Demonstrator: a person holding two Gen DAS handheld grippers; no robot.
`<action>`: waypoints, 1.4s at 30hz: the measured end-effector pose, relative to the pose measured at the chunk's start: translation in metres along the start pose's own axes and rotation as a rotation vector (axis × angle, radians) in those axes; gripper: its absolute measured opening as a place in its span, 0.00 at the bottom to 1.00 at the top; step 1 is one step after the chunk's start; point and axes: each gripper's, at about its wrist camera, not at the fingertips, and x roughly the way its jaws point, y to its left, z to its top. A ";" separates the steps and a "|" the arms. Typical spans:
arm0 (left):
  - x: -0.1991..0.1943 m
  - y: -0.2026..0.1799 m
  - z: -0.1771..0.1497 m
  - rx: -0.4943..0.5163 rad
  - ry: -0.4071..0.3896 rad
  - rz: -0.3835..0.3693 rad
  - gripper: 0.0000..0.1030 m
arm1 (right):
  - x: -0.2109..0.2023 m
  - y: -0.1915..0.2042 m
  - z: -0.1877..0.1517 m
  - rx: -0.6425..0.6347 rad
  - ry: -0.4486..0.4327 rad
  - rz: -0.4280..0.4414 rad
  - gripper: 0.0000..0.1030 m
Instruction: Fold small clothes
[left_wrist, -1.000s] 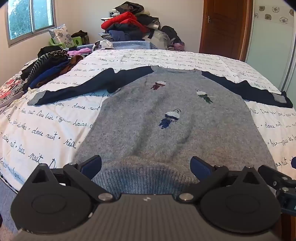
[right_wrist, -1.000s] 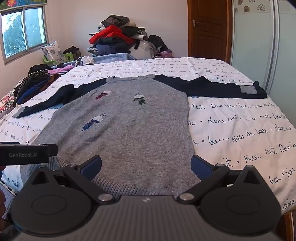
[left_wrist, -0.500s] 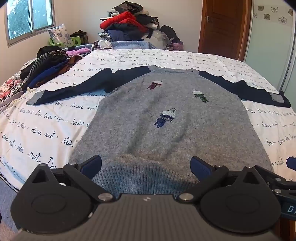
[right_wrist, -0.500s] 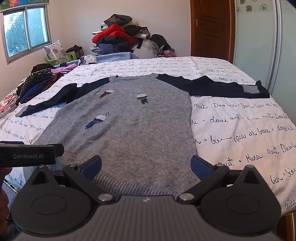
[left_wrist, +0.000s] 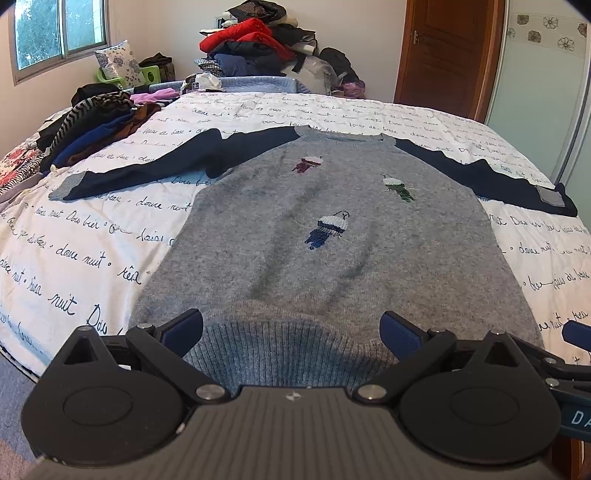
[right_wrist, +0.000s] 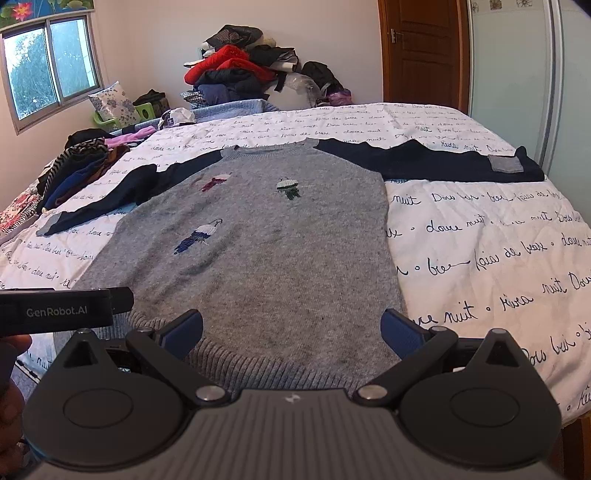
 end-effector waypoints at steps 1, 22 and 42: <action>0.000 0.000 0.000 -0.002 0.000 0.000 0.98 | 0.000 0.000 0.000 0.000 0.001 0.002 1.00; 0.003 -0.001 -0.003 0.004 0.011 0.000 0.98 | 0.003 -0.003 -0.002 0.021 0.012 0.021 1.00; 0.005 -0.001 0.002 0.001 -0.030 -0.002 0.98 | 0.005 -0.008 -0.001 0.025 -0.019 0.054 1.00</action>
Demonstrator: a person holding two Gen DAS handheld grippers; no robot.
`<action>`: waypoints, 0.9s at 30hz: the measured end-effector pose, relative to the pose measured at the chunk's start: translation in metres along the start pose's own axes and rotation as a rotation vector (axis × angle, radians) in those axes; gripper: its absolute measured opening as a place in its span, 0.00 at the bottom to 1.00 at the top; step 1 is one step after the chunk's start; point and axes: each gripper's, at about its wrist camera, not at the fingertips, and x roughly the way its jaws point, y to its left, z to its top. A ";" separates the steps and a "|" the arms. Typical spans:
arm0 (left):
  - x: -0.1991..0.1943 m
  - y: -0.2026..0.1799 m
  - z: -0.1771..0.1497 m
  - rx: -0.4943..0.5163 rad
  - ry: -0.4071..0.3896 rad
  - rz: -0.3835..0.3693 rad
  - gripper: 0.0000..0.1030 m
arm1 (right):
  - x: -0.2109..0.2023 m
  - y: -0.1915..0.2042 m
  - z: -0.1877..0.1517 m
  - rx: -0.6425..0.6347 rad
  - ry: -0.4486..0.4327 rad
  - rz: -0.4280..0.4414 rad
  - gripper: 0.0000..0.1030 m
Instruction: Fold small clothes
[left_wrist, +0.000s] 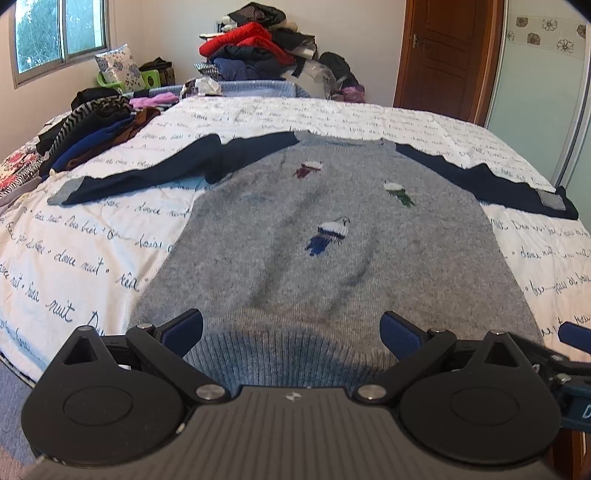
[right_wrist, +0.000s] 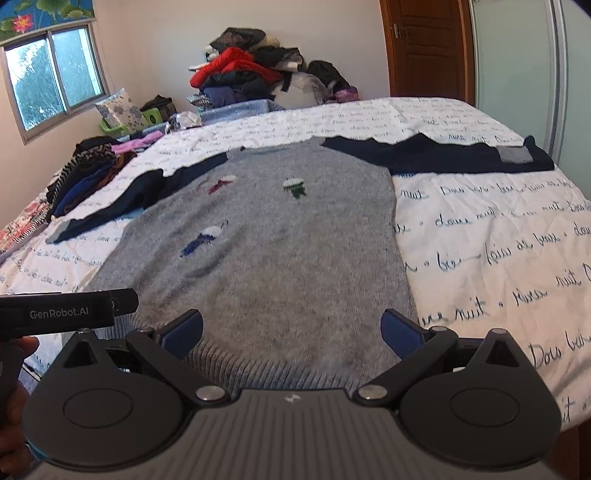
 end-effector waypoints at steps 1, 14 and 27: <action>0.002 -0.001 0.003 -0.002 -0.010 -0.003 0.98 | 0.001 -0.004 0.002 -0.003 -0.026 0.016 1.00; 0.043 -0.024 0.046 0.027 -0.028 -0.061 0.98 | 0.055 -0.149 0.087 -0.009 -0.261 -0.246 1.00; 0.094 -0.051 0.065 0.065 0.060 -0.060 0.98 | 0.188 -0.230 0.128 -0.539 -0.102 -0.684 1.00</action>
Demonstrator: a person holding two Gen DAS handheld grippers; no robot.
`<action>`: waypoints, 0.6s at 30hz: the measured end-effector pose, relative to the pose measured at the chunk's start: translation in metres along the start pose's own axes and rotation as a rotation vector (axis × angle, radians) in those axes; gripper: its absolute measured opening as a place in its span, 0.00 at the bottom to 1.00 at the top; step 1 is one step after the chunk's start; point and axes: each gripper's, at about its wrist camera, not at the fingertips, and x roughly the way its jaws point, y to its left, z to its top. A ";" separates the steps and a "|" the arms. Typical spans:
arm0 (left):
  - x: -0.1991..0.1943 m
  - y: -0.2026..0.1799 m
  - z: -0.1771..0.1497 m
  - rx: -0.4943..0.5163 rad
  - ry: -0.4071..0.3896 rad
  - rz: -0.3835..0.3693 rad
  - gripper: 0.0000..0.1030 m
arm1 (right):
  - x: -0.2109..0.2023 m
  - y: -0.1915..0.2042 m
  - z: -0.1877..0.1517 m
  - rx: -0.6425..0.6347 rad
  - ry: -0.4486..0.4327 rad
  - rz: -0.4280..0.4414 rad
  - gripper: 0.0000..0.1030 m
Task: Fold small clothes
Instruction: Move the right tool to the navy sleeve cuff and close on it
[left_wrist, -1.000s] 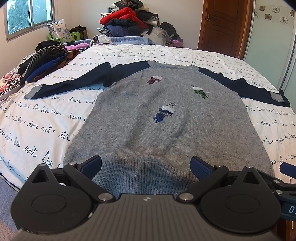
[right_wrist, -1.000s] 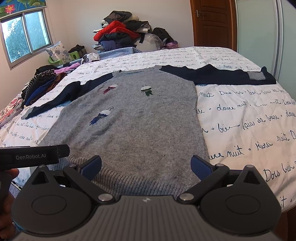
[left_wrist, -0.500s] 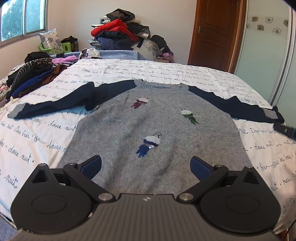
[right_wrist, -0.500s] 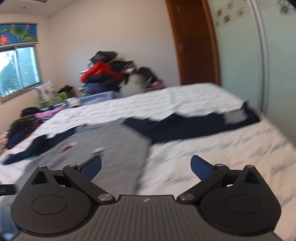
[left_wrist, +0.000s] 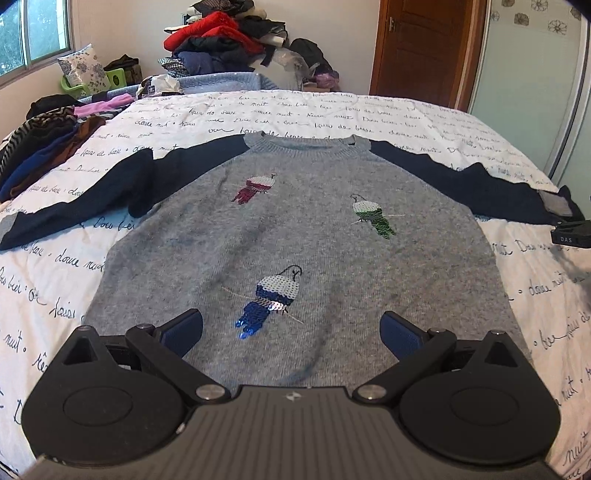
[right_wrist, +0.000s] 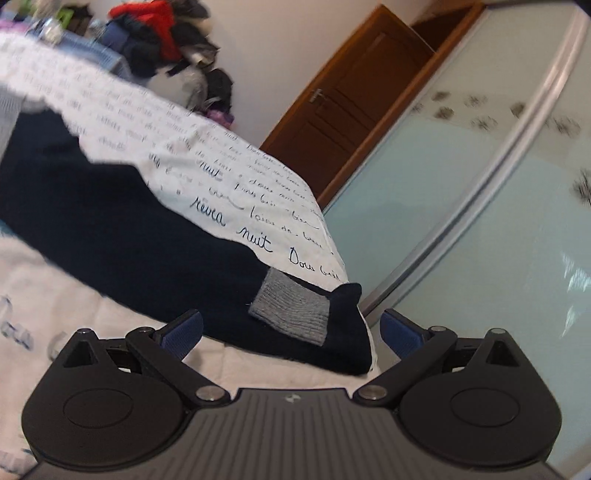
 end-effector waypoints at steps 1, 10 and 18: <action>0.003 -0.001 0.002 0.004 0.000 0.002 0.98 | 0.006 0.002 0.000 -0.036 -0.010 -0.005 1.00; 0.026 -0.004 0.013 -0.006 0.015 0.013 0.98 | 0.043 -0.002 -0.008 -0.119 -0.003 -0.044 0.97; 0.030 -0.005 0.008 -0.001 0.042 0.006 0.98 | 0.037 -0.002 -0.003 -0.148 -0.045 -0.102 0.96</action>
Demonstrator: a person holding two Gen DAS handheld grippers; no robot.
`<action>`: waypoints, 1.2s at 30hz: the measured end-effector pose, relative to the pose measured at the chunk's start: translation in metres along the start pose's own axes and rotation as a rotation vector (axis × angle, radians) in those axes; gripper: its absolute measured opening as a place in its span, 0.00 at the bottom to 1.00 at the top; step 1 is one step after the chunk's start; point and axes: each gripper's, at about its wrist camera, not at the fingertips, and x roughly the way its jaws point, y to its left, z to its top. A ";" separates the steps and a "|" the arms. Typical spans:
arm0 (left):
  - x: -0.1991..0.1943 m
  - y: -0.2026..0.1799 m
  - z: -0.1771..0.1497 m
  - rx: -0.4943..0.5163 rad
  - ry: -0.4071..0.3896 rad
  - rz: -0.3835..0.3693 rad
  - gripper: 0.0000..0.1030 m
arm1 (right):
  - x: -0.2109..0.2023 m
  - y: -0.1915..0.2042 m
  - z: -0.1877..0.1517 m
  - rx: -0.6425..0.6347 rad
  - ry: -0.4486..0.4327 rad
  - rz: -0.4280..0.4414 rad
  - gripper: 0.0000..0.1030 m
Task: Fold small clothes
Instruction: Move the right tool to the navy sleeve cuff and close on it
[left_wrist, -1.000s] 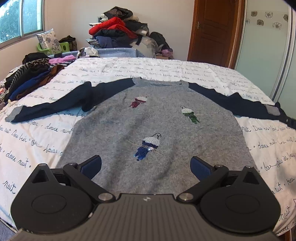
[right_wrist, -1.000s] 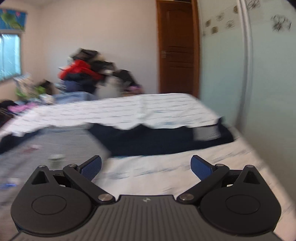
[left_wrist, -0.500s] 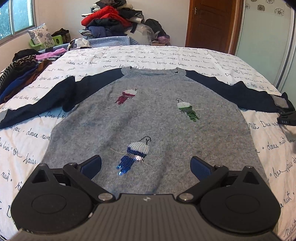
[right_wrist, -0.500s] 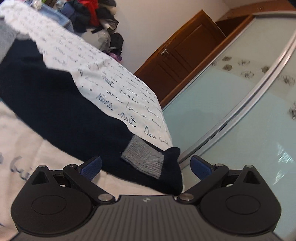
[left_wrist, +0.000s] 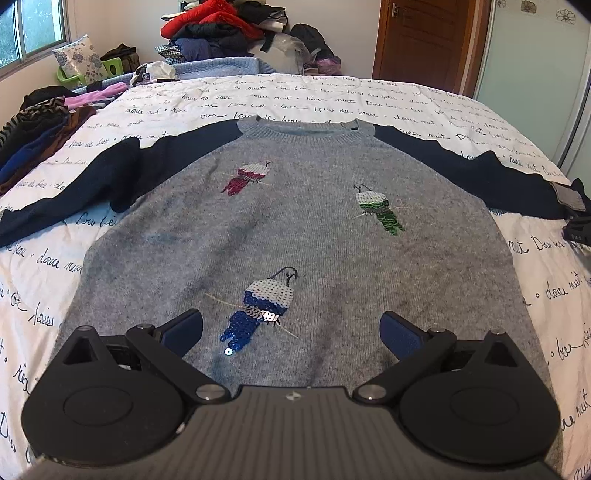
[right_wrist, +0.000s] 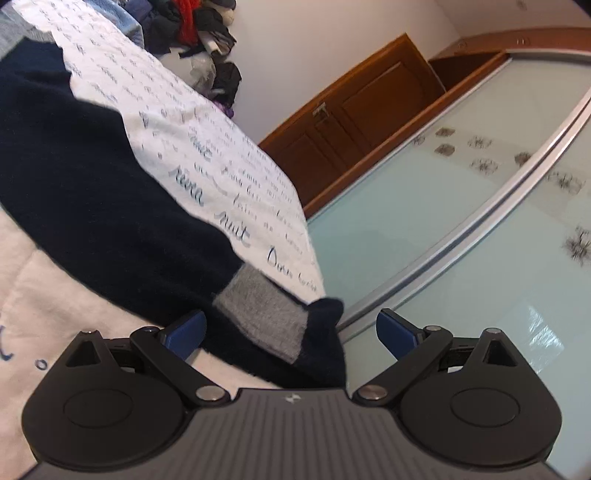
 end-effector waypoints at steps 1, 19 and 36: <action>0.000 0.000 0.000 0.000 -0.003 0.002 0.98 | -0.006 -0.003 0.001 0.008 -0.013 0.010 0.96; 0.006 -0.002 0.000 -0.009 0.027 -0.019 0.98 | 0.027 -0.003 -0.003 -0.021 0.050 -0.032 0.73; 0.013 0.001 -0.003 -0.012 0.052 -0.019 0.98 | 0.032 0.024 -0.003 -0.172 0.038 0.089 0.06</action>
